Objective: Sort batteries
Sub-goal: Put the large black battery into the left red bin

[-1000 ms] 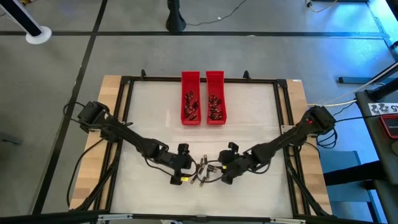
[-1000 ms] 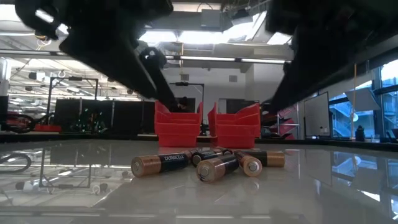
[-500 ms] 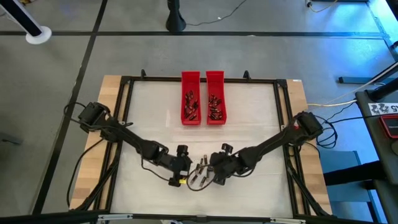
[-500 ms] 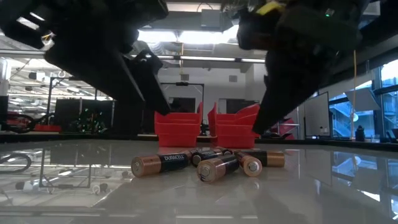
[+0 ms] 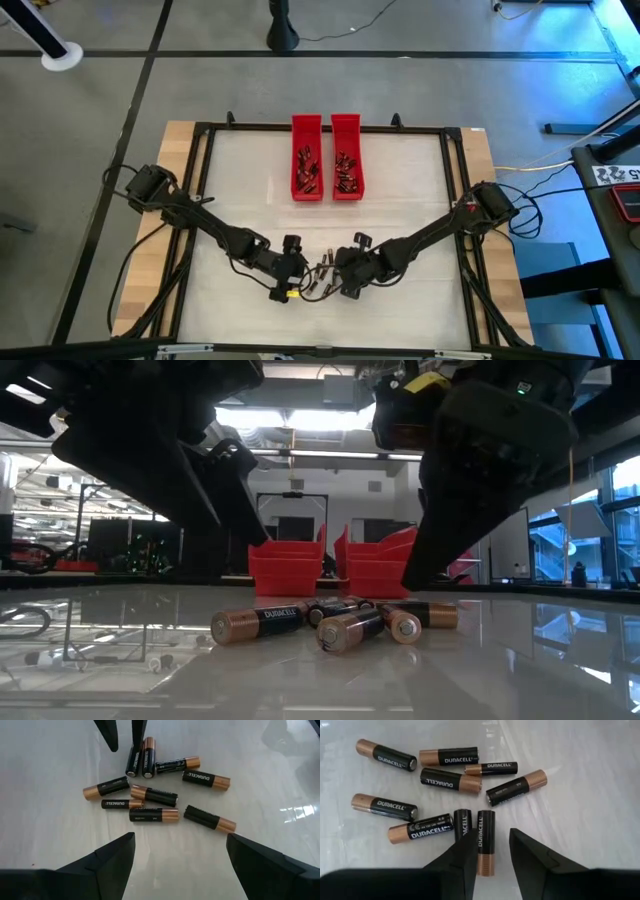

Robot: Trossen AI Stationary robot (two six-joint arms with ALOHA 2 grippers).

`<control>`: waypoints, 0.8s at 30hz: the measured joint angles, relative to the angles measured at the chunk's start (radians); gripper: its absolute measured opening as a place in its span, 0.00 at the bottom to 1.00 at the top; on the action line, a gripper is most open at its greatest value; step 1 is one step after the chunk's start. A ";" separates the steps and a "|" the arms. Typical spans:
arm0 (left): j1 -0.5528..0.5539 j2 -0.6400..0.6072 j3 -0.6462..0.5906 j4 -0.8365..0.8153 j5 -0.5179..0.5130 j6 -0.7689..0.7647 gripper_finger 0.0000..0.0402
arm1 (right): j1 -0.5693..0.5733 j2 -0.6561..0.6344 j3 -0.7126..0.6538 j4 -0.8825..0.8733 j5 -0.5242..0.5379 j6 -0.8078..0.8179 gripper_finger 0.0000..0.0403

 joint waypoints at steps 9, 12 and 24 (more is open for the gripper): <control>0.000 0.000 0.000 0.000 0.000 -0.002 0.75 | 0.000 0.035 0.000 0.005 -0.015 0.024 0.28; -0.002 0.000 0.000 -0.005 0.000 -0.002 0.75 | 0.000 0.061 0.001 0.006 -0.016 0.036 0.28; -0.002 0.000 0.000 -0.007 0.000 -0.003 0.75 | -0.001 0.085 0.005 -0.107 0.023 0.031 0.10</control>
